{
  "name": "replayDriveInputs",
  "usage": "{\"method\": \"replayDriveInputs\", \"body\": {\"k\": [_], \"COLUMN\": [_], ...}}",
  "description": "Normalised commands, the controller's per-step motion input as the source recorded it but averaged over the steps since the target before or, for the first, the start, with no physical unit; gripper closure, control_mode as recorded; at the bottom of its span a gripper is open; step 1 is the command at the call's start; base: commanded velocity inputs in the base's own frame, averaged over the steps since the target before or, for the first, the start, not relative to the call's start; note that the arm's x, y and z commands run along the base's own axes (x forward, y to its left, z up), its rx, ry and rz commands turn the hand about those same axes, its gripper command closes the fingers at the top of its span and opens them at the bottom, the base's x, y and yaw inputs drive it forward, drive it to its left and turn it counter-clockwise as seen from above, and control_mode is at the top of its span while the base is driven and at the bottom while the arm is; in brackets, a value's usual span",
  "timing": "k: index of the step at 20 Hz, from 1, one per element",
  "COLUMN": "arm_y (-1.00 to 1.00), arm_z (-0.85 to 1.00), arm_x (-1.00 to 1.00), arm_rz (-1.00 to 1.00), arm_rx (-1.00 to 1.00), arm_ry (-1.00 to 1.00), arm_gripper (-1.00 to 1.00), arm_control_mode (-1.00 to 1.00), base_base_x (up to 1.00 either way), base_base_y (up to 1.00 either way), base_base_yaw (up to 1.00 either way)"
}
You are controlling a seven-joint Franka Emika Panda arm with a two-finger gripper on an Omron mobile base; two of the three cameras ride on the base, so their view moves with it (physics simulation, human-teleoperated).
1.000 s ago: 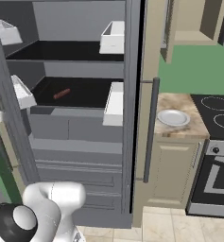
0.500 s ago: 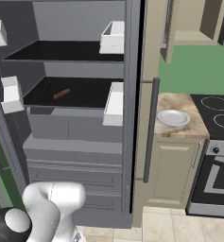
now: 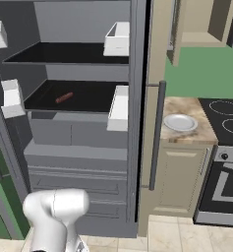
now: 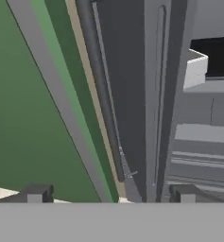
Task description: Move the hot dog bun to the plate on the dining table and place the condiment next to that plate. Then navigate to the fridge and take the sausage and place it on the plate as well.
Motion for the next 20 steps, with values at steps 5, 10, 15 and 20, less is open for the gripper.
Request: {"method": "replayDriveInputs", "body": {"k": [5,10,15,20], "arm_y": [-1.0,-1.0,-0.84,-0.06], "arm_z": [0.29,0.0,-0.1,-0.35], "arm_x": [0.3,0.88,0.91,0.96], "arm_rz": [-0.01,0.0,0.0,0.0], "arm_rx": [0.08,0.12,0.08,0.02], "arm_ry": [0.04,0.05,0.05,0.11], "arm_gripper": [-1.0,-1.0,-1.0,-1.0], "arm_control_mode": [-1.0,-1.0,-1.0,-1.0], "base_base_x": [0.0,0.0,0.0,0.0], "base_base_y": [0.0,0.0,0.0,0.0], "base_base_yaw": [0.0,0.0,0.0,0.0]}}
